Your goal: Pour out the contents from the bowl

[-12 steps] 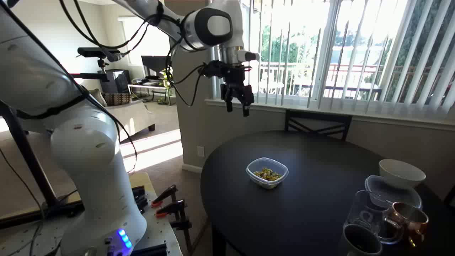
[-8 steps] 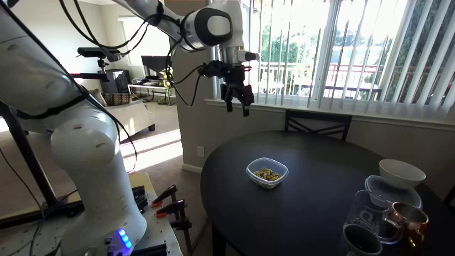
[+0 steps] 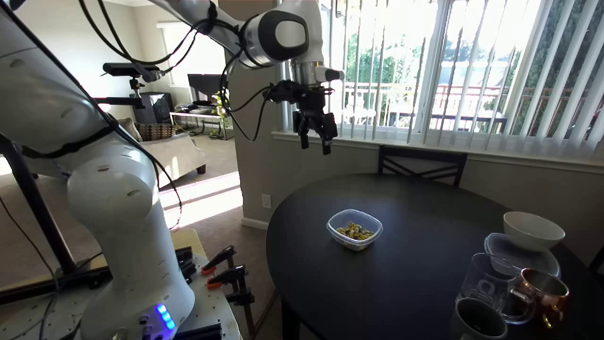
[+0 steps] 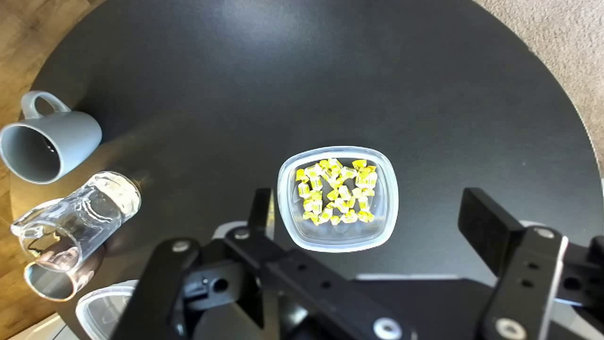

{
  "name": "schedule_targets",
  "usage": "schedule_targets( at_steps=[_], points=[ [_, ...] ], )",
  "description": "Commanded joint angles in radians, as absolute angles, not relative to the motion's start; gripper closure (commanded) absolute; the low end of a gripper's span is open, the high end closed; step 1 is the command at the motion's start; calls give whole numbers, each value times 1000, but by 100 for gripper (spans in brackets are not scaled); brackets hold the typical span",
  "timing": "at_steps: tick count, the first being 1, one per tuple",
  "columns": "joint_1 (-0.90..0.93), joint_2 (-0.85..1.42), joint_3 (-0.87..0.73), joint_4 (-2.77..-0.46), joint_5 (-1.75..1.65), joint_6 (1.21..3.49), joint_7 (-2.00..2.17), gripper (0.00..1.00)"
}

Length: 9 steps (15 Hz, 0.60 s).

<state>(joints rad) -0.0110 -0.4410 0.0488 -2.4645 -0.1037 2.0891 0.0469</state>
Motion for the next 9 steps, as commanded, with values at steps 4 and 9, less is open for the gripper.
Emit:
schedule_targets(
  at_steps=[4,9],
  points=[
    [-14,-240,97,-2217,-179,2016,113,0],
    [-2,-34,105,-1907,-144,1815,299,0]
  ],
)
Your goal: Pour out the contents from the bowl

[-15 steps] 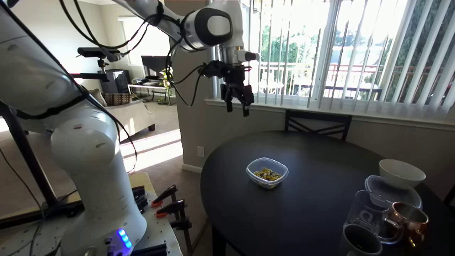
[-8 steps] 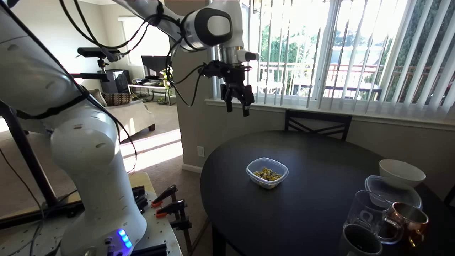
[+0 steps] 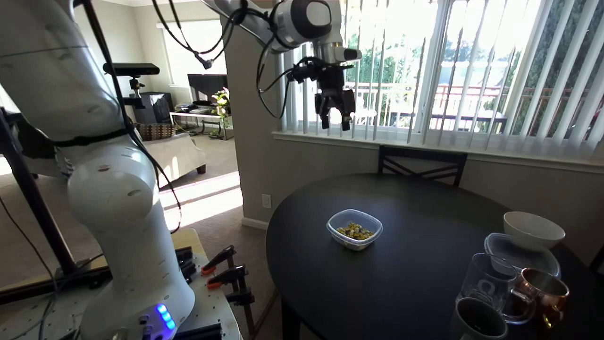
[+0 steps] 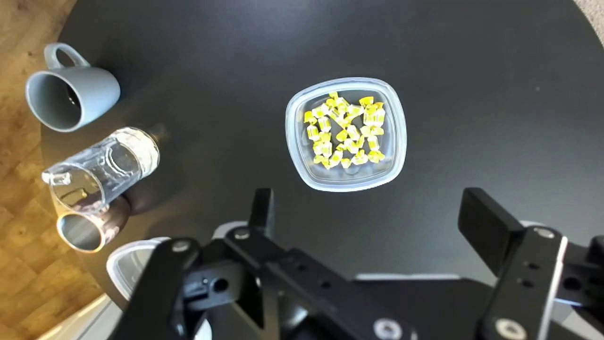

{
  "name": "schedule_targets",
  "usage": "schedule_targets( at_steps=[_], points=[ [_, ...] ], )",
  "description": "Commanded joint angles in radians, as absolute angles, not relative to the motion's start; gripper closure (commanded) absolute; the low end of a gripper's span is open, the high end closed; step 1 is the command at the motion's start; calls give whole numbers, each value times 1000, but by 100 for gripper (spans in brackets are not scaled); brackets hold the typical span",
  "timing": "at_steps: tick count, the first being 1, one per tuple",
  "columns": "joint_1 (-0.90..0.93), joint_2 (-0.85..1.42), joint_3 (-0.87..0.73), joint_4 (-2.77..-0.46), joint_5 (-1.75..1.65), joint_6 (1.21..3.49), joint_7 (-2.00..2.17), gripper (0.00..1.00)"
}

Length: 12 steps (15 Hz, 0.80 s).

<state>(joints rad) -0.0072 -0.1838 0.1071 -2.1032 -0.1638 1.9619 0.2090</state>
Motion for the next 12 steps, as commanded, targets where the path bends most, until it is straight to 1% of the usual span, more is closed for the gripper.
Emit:
schedule_targets(
  at_steps=[1,4,5,7,12],
  points=[
    [2,17,90,-1842,-98,1764,283,0],
    [4,143,66,-1718,30,1682,248,0],
    [7,176,64,-1700,45,1692,232,0],
    [16,234,62,-1675,-14,1760,150,0],
    [54,442,32,-1514,-172,1668,111,0]
  ],
)
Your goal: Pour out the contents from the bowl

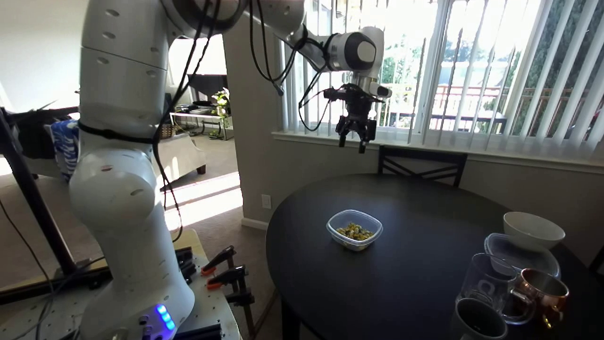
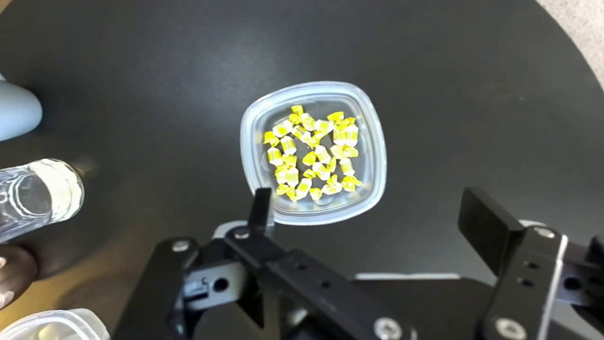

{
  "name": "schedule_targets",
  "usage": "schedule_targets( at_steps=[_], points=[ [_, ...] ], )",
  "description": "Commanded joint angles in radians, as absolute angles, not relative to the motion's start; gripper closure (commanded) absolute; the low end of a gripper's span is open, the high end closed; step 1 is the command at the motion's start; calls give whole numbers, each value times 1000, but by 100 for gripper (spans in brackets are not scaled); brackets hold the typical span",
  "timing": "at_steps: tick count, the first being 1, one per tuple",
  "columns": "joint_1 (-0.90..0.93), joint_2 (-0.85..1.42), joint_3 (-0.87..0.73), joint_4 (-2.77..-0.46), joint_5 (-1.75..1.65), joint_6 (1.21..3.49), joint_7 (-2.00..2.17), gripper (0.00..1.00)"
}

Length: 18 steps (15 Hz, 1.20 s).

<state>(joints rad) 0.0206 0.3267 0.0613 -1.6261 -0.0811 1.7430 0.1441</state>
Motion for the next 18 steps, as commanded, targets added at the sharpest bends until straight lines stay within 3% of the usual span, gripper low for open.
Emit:
schedule_targets(
  at_steps=[1,12,18],
  points=[
    [62,486,21,-1487,-215,1640,111,0],
    [75,588,-7,-1431,-289,1596,86,0],
    [133,587,-61,-1655,-428,2088,331,0]
  ],
)
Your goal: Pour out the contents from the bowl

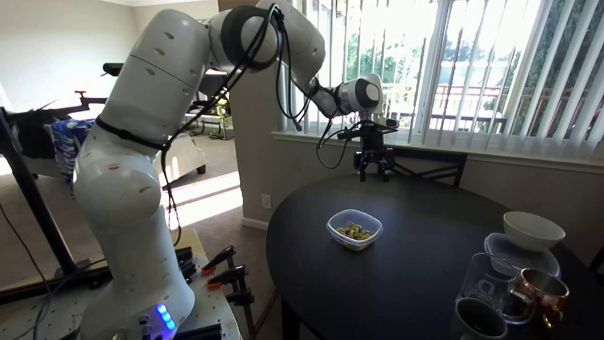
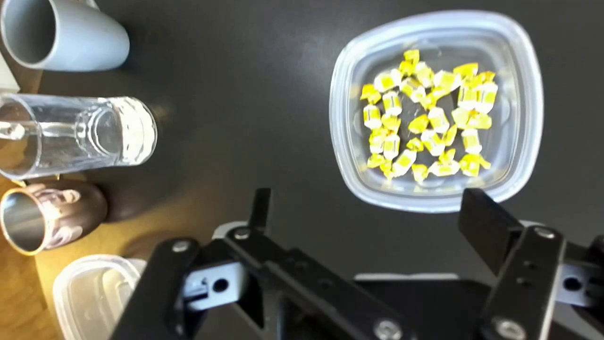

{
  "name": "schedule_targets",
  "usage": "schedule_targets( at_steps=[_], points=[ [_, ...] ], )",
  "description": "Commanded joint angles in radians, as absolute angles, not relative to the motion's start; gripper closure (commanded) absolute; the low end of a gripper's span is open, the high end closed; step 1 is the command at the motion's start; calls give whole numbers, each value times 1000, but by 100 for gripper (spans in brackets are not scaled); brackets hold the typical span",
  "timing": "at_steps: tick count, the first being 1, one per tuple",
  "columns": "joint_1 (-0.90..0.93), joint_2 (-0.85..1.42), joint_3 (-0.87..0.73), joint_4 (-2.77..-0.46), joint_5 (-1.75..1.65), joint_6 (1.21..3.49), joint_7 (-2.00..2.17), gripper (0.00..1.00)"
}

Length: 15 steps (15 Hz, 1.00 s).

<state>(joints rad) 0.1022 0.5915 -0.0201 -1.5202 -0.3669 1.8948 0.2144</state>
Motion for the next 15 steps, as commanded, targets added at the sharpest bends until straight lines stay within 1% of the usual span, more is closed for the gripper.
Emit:
schedule_targets(
  at_steps=[1,4,9,15],
  points=[
    [137,591,-72,-1696,-433,2158,370,0],
    [157,611,-122,-1797,-436,2299,481,0],
    [192,593,-210,-1927,-440,2429,593,0],
    [176,636,-260,-2014,-437,2720,529,0]
  ],
)
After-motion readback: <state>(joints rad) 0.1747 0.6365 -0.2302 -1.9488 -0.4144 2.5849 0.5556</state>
